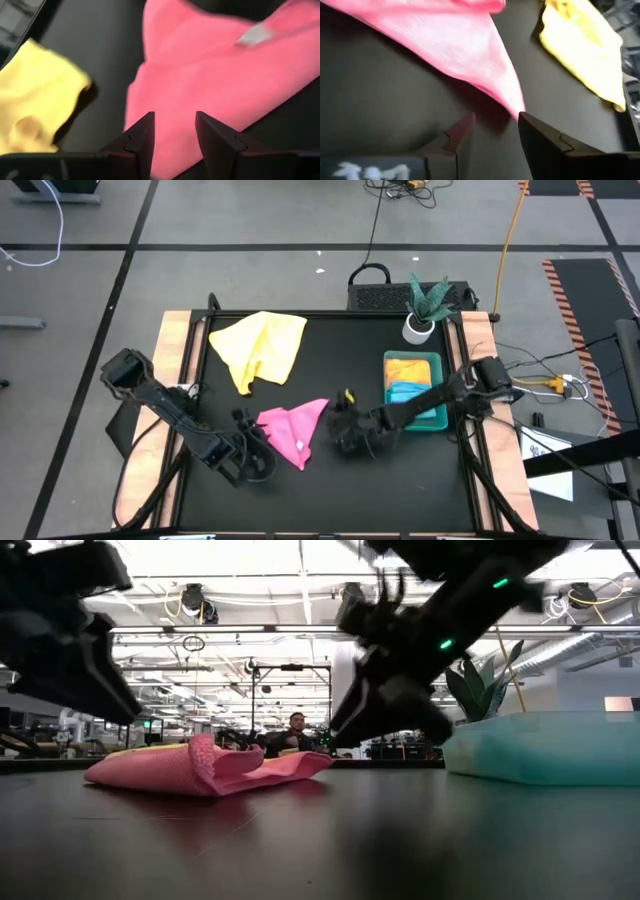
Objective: Fold microfiber towels
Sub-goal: Fold the pink microfiber cloth
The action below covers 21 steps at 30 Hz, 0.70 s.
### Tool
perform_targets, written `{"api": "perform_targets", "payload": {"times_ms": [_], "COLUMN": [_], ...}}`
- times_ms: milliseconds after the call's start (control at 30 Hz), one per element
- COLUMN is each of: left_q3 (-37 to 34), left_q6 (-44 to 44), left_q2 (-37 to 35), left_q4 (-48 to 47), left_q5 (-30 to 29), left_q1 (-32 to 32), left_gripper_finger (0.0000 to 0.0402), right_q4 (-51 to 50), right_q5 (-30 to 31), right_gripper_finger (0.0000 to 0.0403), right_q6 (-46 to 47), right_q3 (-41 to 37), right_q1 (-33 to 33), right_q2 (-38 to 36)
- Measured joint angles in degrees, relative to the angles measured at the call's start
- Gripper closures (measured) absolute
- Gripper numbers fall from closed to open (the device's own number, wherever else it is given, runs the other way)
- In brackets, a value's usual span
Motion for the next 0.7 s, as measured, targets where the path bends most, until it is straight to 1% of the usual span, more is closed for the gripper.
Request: {"api": "perform_targets", "payload": {"times_ms": [133, 200, 267, 433, 467, 567, 700], "left_q3": [0.0, 0.0, 0.0, 0.0, 0.0, 0.0, 0.02], "left_q6": [7.58, 12.21, 16.93, 29.69, 32.63, 41.61, 53.46], "left_q2": [0.02, 0.1, 0.11, 0.11, 0.11, 0.11, 0.11], "left_q4": [9.54, 14.34, 18.92, 30.84, 33.34, 39.83, 46.7], "left_q5": [0.9, 1.65, 1.62, 1.66, 1.71, 2.84, 3.22], "left_q1": [0.03, 0.28, 0.33, 0.38, 0.49, 0.54, 0.45], "left_gripper_finger": [0.0257, 0.0257, 0.0257, 0.0257, 0.0257, 0.0257, 0.0257], "right_q4": [6.28, 8.63, 9.16, 9.17, 9.01, 7.19, 2.42], "right_q5": [-6.37, -11.34, -13.76, -13.48, -13.27, -9.21, -3.24], "right_gripper_finger": [0.0263, 0.0278, 0.03, 0.0384, 0.0393, 0.0393, 0.0401], "right_q6": [-6.92, -10.96, -12.99, -9.96, -8.55, -1.54, 8.55], "right_q3": [0.0, 0.04, 0.04, 0.02, 0.02, 0.0, 0.02], "right_q1": [-5.26, -6.73, -7.56, -7.61, -7.17, -4.87, 0.09], "right_q2": [2.2, 3.39, 4.54, 4.55, 3.97, 0.03, -8.24]}}
